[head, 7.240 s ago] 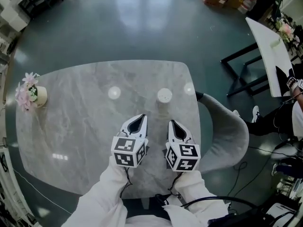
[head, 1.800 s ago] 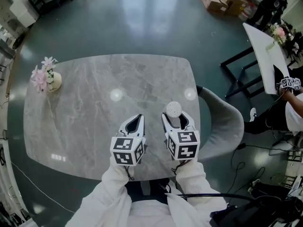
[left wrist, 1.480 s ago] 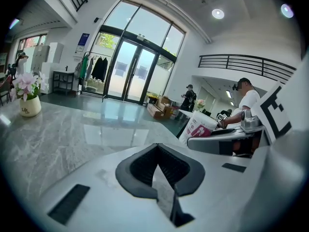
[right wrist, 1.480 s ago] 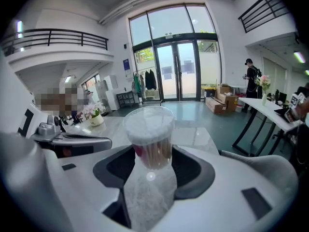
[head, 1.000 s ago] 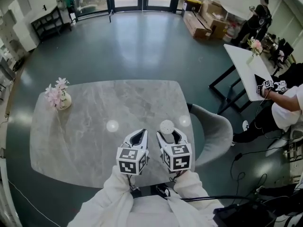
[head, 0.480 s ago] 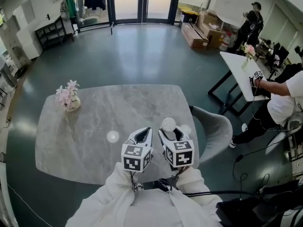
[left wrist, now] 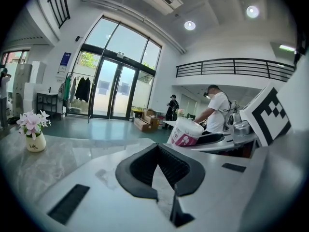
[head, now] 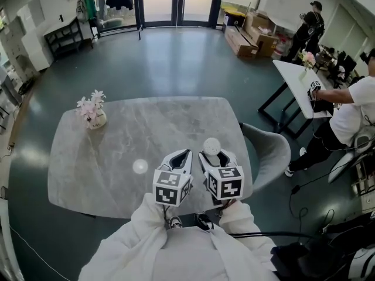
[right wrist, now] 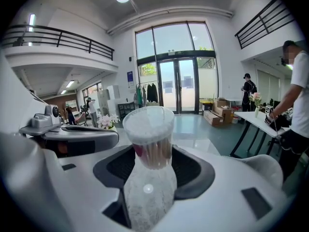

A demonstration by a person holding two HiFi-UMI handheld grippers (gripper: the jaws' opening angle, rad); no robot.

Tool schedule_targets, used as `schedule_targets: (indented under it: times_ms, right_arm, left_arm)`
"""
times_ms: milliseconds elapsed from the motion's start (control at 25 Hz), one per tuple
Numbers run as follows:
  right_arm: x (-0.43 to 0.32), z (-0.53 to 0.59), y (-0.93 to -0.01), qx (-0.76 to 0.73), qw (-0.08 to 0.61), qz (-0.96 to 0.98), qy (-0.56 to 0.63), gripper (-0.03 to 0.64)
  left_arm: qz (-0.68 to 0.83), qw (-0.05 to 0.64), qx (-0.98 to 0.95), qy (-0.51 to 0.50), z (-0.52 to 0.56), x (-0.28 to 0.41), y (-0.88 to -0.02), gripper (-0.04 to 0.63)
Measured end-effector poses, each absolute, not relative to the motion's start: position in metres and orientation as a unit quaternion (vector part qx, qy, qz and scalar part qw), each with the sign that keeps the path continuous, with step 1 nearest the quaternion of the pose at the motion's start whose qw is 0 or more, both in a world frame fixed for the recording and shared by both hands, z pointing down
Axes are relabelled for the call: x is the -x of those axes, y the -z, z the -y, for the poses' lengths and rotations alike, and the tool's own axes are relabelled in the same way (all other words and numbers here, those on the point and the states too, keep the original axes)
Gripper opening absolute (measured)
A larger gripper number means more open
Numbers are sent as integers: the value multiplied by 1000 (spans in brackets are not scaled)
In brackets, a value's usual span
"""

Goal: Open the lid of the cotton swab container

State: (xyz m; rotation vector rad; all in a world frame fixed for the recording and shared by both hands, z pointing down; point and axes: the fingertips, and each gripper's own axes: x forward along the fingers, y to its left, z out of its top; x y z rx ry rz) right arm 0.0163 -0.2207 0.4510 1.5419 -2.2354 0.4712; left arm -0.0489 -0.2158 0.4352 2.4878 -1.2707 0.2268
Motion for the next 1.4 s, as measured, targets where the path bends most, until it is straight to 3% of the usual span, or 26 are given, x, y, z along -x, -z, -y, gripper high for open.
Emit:
schedule_targets:
  times_ms: [560,1400]
  right_arm:
    - [-32,169,-453,-539,214,791,-195,291]
    - [-55,155,-460,-466,213,832,-212,290]
  left_arm:
    - [425,198,-881,-61,185,34,-440,8]
    - [468,179,-863,-68,168,7,-436,8]
